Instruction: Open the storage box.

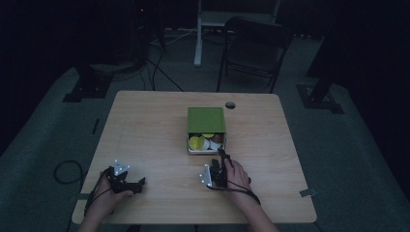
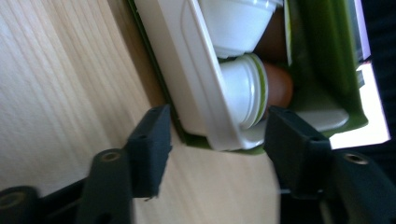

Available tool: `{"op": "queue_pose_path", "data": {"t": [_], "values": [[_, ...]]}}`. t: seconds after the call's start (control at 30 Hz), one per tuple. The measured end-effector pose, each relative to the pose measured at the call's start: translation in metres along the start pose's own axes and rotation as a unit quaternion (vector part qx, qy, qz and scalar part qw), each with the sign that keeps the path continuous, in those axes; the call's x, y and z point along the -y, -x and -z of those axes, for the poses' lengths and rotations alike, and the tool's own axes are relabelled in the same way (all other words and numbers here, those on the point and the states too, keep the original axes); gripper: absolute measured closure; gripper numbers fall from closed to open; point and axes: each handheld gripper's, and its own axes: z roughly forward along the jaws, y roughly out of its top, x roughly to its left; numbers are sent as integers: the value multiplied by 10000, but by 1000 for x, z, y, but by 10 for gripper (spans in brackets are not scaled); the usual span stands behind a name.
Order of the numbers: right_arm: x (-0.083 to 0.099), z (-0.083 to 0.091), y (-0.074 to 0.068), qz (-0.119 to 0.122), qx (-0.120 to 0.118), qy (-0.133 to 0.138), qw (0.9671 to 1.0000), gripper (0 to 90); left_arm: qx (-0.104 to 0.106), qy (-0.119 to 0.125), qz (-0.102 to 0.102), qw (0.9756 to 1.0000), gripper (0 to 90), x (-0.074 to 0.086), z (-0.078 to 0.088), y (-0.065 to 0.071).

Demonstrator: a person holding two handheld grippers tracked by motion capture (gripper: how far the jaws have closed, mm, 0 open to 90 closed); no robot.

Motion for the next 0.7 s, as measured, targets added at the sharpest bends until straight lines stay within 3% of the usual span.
{"op": "queue_pose_path", "data": {"t": [0.13,0.47,0.7], "values": [[-3,-2,-1,437,138,6,9989,463,0,-1,-2,10000,17,0,0,0],[-7,-7,-7,1174,377,49,9924,593,1,6,1,10000,17,0,0,0],[-9,-13,-9,1314,309,-18,9908,665,2,8,2,10000,17,0,0,0]]}}
